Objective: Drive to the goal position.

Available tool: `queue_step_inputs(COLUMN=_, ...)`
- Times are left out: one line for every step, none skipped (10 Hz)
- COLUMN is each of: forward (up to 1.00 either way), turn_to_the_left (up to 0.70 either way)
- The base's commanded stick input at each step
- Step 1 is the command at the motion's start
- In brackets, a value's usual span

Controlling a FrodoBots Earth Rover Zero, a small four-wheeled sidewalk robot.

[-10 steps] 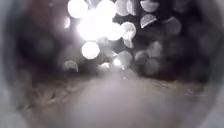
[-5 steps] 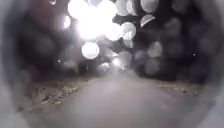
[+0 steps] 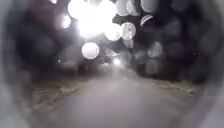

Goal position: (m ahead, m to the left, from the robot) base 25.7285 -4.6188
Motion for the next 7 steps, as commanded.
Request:
queue_step_inputs(forward=0.70, turn_to_the_left=0.00)
queue_step_inputs(forward=0.70, turn_to_the_left=0.00)
queue_step_inputs(forward=0.70, turn_to_the_left=0.00)
queue_step_inputs(forward=0.70, turn_to_the_left=0.00)
queue_step_inputs(forward=0.70, turn_to_the_left=0.10)
queue_step_inputs(forward=0.70, turn_to_the_left=0.14)
queue_step_inputs(forward=0.70, turn_to_the_left=0.13)
